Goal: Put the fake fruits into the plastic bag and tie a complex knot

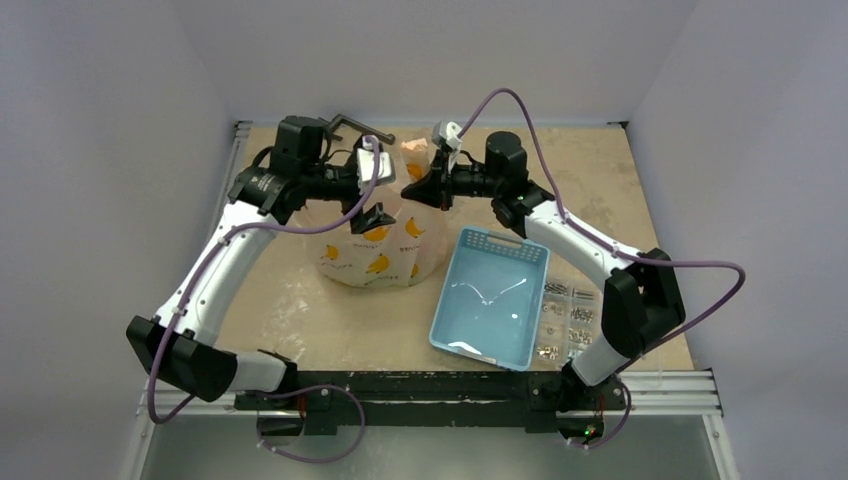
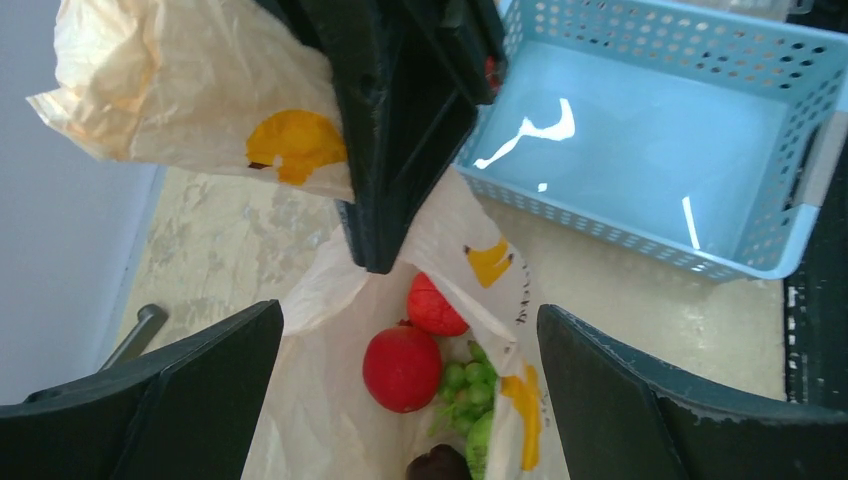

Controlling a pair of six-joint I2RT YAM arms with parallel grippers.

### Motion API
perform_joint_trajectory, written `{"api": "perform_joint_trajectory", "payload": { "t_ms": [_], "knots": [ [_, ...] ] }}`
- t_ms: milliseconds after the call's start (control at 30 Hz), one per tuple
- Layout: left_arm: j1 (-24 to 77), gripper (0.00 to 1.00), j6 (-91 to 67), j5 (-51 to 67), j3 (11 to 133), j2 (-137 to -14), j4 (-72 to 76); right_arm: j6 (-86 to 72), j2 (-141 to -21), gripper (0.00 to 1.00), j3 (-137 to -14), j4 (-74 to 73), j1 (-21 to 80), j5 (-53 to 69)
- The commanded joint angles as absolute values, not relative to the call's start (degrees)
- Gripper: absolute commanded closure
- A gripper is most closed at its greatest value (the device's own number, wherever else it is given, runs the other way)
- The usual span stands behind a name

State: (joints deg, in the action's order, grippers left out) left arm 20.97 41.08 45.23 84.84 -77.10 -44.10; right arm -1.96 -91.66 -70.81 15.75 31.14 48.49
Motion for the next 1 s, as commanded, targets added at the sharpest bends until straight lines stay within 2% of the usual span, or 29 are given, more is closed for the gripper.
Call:
{"api": "perform_joint_trajectory", "payload": {
  "t_ms": [0,133,167,200,300,400,433,467,667,833,867,900,933,967],
  "knots": [
    [20.45,0.0,41.7,37.05,84.33,-79.11,-35.57,-2.65,-90.78,1.0,-72.82,16.3,31.12,51.76],
    [19.56,0.01,40.42,33.4,84.45,-82.06,-31.76,-0.94,-89.51,1.0,-72.08,15.1,31.03,52.42],
    [19.32,0.05,39.63,31.82,85.92,-83.71,-32.82,-0.84,-89.16,1.0,-71.64,15.16,30.98,52.23],
    [19.0,0.15,38.85,31.62,88.61,-85.75,-35.75,-0.94,-88.84,1.0,-71.25,15.2,31.01,51.83],
    [16.9,0.55,36.61,41.01,97.98,-90.87,-50.1,-2.7,-88.77,1.0,-71.01,15.78,30.97,50.05],
    [15.83,0.84,38.3,51.04,104.82,-93.76,-65.22,-6.7,-89.31,1.0,-70.64,18.18,30.64,46.84],
    [15.94,0.96,38.99,52.81,105.78,-93.81,-68.08,-8.42,-89.54,1.0,-70.64,18.99,30.45,46.18],
    [15.91,1.0,39.13,54.04,105.82,-93.6,-69.93,-10.28,-90.01,1.0,-70.77,19.66,30.11,45.44],
    [16.17,1.0,42.23,54.33,98.2,-90.22,-73.75,-23.27,-92.81,1.0,-70.97,23.84,27.27,42.74],
    [16.49,1.0,40.71,51.42,88.17,-84.98,-66.18,-27.81,-94.57,1.0,-71.43,23.29,26.75,39.39],
    [16.52,0.87,38.96,50.67,87.17,-83.92,-63.81,-28.34,-94.69,1.0,-71.32,23.29,26.85,39.2],
    [16.52,0.68,37.11,50.29,86.69,-82.9,-61.83,-28.6,-94.62,1.0,-70.88,23.57,27.0,39.1],
    [16.51,0.53,35.42,50.19,86.48,-81.95,-60.29,-28.77,-94.42,1.0,-70.46,23.97,27.04,39.14],
    [16.5,0.43,33.57,50.23,85.97,-80.74,-58.15,-28.49,-94.2,1.0,-70.08,24.06,27.1,39.09]
  ]
}}
